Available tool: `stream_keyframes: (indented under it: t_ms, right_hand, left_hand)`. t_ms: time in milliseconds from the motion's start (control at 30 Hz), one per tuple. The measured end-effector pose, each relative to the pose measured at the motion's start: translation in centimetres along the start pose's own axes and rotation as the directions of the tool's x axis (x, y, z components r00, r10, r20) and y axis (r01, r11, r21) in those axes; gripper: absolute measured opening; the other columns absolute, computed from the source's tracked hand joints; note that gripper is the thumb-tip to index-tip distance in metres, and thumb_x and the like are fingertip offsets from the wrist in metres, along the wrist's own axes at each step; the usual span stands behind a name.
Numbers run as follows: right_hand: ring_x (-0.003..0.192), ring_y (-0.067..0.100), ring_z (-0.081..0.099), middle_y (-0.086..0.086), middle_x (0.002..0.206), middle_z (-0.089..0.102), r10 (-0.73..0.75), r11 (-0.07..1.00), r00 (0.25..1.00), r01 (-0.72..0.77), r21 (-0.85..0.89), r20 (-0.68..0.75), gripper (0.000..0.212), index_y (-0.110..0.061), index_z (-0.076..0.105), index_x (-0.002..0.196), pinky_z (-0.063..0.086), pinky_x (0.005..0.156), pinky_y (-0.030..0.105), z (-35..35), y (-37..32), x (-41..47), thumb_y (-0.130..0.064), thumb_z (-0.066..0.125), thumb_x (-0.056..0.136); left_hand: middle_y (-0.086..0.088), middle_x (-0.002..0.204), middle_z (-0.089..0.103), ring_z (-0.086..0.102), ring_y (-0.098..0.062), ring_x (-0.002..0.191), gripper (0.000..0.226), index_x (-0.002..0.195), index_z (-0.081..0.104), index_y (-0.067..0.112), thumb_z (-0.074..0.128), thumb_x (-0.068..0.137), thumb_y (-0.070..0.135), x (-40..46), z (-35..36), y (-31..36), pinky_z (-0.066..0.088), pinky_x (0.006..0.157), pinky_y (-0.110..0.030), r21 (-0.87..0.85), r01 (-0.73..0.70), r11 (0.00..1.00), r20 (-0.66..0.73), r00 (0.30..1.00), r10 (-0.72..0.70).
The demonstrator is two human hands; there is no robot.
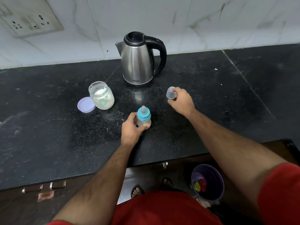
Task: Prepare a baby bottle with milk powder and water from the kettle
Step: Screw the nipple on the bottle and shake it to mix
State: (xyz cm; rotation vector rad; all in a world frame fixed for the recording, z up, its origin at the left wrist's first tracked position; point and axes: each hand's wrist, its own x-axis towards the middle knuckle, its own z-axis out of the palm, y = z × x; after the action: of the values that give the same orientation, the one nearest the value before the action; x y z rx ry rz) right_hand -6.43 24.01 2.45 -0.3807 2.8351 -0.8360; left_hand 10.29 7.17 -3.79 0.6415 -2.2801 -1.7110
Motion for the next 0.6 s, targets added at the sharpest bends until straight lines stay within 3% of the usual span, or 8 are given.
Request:
stream_keyframes:
  t_ms: [167, 267, 367, 467, 600]
  right_hand:
    - [0.136, 0.037, 0.036, 0.009, 0.158, 0.028, -0.041, 0.977, 0.995, 0.058, -0.204, 0.087, 0.073, -0.022, 0.034, 0.151, 0.040, 0.105, 0.049, -0.1, 1.4, 3.1, -0.023, 0.071, 0.088]
    - [0.142, 0.037, 0.030, 0.007, 0.164, 0.018, -0.037, 0.967, 0.980, 0.084, -0.239, 0.194, 0.075, -0.024, 0.028, 0.154, 0.037, 0.110, 0.050, 0.1, 2.0, 4.6, -0.020, 0.069, 0.091]
    - [0.137, 0.037, 0.039, 0.010, 0.157, 0.034, -0.059, 0.973, 0.976, 0.103, -0.208, 0.208, 0.069, -0.020, 0.033, 0.152, 0.040, 0.108, 0.048, 0.3, 2.1, 5.3, -0.014, 0.065, 0.091]
    - [0.119, 0.036, 0.054, 0.015, 0.134, 0.055, -0.070, 0.975, 0.987, 0.099, -0.201, 0.147, 0.050, -0.015, 0.046, 0.137, 0.049, 0.095, 0.047, 0.6, 1.7, 5.2, -0.012, 0.064, 0.090]
    - [0.108, 0.031, 0.059, 0.012, 0.120, 0.060, -0.086, 0.982, 0.989, 0.104, -0.154, 0.119, 0.040, -0.015, 0.050, 0.123, 0.052, 0.087, 0.043, 1.3, 1.4, 4.0, -0.012, 0.068, 0.087]
  left_hand:
    - [0.018, 0.104, 0.069, 0.064, 0.009, 0.100, 0.051, 0.111, 0.059, 0.025, 0.088, 0.071, 0.013, 0.0, 0.2, 0.2, 0.048, 0.090, -0.014, 0.007, 0.017, 1.000, -0.001, 1.000, -0.017]
    - [0.015, 0.106, 0.069, 0.064, 0.007, 0.101, 0.051, 0.112, 0.059, 0.023, 0.087, 0.071, 0.011, 0.0, 0.3, 0.2, 0.048, 0.091, -0.013, 0.004, 0.026, 1.000, -0.007, 1.000, -0.026]
    - [0.018, 0.105, 0.068, 0.063, 0.012, 0.099, 0.051, 0.111, 0.059, 0.023, 0.087, 0.071, 0.010, -0.1, 0.3, 0.3, 0.047, 0.088, -0.009, 0.002, 0.029, 1.000, -0.013, 0.999, -0.029]
    - [0.019, 0.105, 0.068, 0.063, 0.013, 0.098, 0.052, 0.111, 0.059, 0.024, 0.087, 0.070, 0.009, -0.1, 0.4, 0.3, 0.047, 0.087, -0.007, -0.006, 0.033, 0.999, -0.017, 0.999, -0.033]
    - [0.017, 0.105, 0.068, 0.063, 0.011, 0.099, 0.052, 0.112, 0.059, 0.025, 0.087, 0.071, 0.010, -0.2, 0.5, 0.4, 0.048, 0.089, -0.009, -0.005, 0.036, 0.999, -0.017, 0.999, -0.036]
